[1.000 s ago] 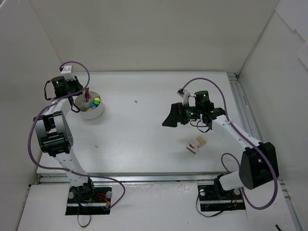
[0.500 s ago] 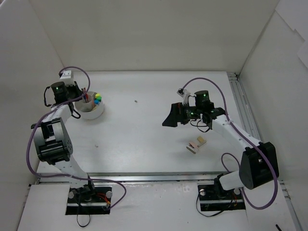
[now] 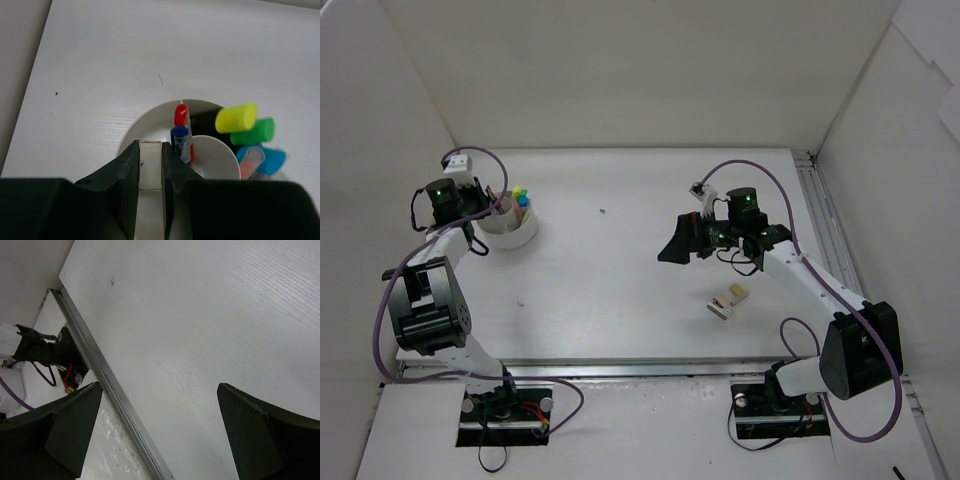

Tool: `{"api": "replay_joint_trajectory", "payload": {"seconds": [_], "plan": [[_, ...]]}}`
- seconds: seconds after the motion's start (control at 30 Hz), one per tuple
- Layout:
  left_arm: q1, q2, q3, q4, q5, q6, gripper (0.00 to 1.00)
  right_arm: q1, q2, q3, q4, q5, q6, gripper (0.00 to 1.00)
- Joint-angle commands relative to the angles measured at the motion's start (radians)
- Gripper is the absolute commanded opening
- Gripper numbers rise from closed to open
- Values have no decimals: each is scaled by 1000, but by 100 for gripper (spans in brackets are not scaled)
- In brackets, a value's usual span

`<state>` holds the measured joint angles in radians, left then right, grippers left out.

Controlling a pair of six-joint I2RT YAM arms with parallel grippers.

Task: Sort the stationery into containers
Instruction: Place the stationery in the storage box.

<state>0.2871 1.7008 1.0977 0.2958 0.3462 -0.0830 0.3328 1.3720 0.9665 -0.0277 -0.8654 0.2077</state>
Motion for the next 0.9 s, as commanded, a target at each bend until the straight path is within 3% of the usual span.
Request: {"api": "replay_joint_trajectory", "payload": {"seconds": [0.0, 0.73, 0.8, 0.87], "plan": [[-3, -93, -18, -9, -22, -12, 0, -8, -34, 8, 34, -32, -2, 98], [-3, -133, -116, 42, -44, -61, 0, -8, -53, 0, 34, -34, 1, 98], [-3, -142, -110, 14, -47, -63, 3, -6, -53, -2, 32, -35, -1, 98], [-3, -150, -101, -1, -52, -63, 20, -8, -54, -2, 34, -40, -2, 98]]}}
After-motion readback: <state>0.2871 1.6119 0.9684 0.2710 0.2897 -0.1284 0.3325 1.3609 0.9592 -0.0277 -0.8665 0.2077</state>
